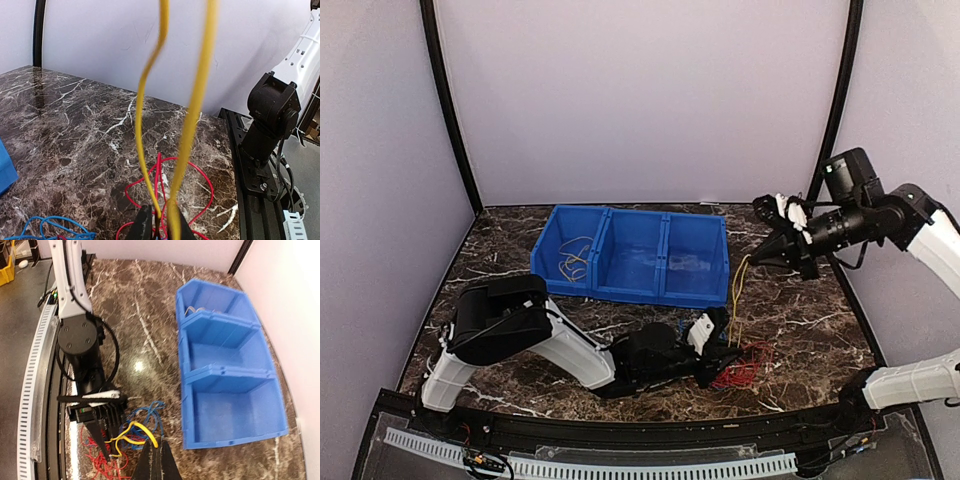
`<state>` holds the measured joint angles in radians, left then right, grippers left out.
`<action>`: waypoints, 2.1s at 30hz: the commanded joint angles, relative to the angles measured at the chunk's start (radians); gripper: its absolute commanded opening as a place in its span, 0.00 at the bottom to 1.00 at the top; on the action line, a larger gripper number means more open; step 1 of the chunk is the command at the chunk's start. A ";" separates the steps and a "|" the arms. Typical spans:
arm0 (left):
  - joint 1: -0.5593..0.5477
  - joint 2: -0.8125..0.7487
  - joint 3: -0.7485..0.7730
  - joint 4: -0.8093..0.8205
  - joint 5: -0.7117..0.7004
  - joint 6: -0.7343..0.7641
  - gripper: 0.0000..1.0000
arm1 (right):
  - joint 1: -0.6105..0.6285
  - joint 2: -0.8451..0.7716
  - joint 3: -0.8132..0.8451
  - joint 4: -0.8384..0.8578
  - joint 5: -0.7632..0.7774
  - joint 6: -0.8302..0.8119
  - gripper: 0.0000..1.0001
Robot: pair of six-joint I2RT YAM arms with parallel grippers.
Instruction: Untangle the cables
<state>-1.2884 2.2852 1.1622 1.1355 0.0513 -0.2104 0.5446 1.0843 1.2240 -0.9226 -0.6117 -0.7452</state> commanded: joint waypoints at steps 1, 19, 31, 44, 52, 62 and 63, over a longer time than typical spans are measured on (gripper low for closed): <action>-0.005 -0.001 -0.020 0.011 0.026 -0.026 0.11 | -0.032 -0.013 0.199 -0.004 -0.082 0.015 0.00; -0.007 -0.050 -0.067 -0.008 0.024 -0.051 0.14 | -0.130 -0.042 0.288 0.105 -0.199 0.076 0.00; -0.034 -0.285 -0.168 -0.054 0.014 -0.086 0.40 | -0.130 -0.149 -0.022 0.215 -0.146 0.103 0.00; -0.035 -0.580 -0.320 -0.180 -0.150 -0.127 0.45 | -0.130 -0.156 -0.188 0.251 -0.081 0.107 0.00; -0.033 -0.825 -0.289 -0.614 -0.297 0.034 0.46 | -0.130 -0.158 -0.219 0.265 -0.039 0.131 0.00; 0.035 -1.040 -0.225 -0.947 -0.309 0.072 0.51 | -0.131 -0.119 -0.193 0.224 -0.082 0.150 0.00; 0.035 -1.036 -0.209 -0.954 -0.289 0.075 0.51 | -0.130 -0.117 -0.192 0.222 -0.078 0.148 0.00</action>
<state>-1.2587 1.2743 0.9092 0.3199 -0.2565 -0.1768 0.4179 0.9611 1.0134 -0.6922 -0.6636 -0.6136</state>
